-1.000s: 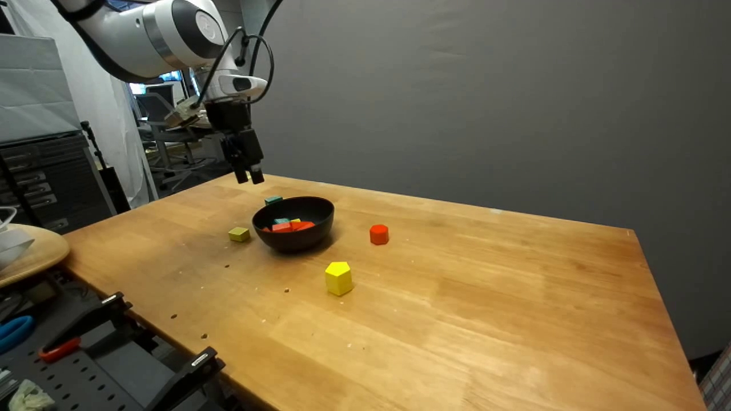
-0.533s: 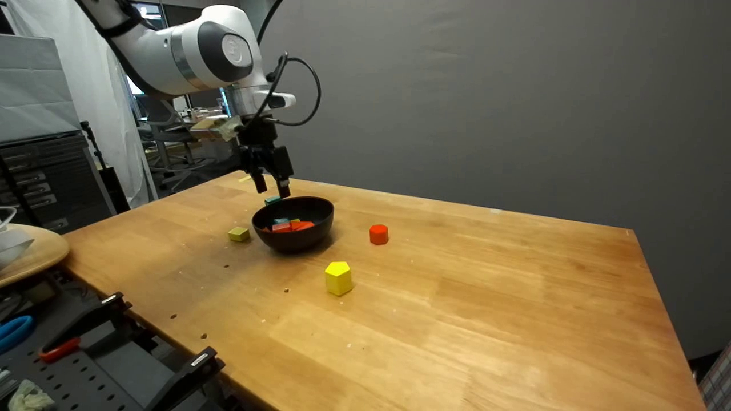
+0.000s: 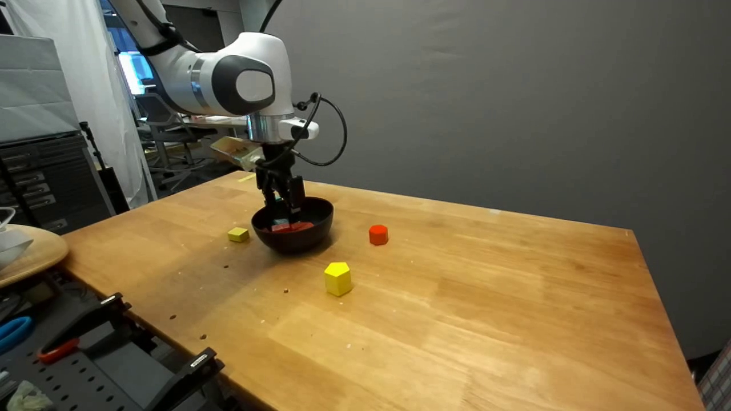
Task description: Remove all the blocks from the black bowl and place them on the table
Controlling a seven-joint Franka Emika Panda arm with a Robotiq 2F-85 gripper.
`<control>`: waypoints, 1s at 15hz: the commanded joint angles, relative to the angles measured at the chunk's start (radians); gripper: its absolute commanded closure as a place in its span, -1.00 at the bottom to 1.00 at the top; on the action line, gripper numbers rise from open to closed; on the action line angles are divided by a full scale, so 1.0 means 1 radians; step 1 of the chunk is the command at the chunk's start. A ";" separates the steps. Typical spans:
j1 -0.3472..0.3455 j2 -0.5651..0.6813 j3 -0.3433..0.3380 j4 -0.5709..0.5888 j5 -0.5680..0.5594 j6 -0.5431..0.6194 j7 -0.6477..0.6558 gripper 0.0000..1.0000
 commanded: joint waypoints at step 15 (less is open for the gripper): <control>0.030 0.055 -0.021 -0.057 0.075 0.071 0.101 -1.00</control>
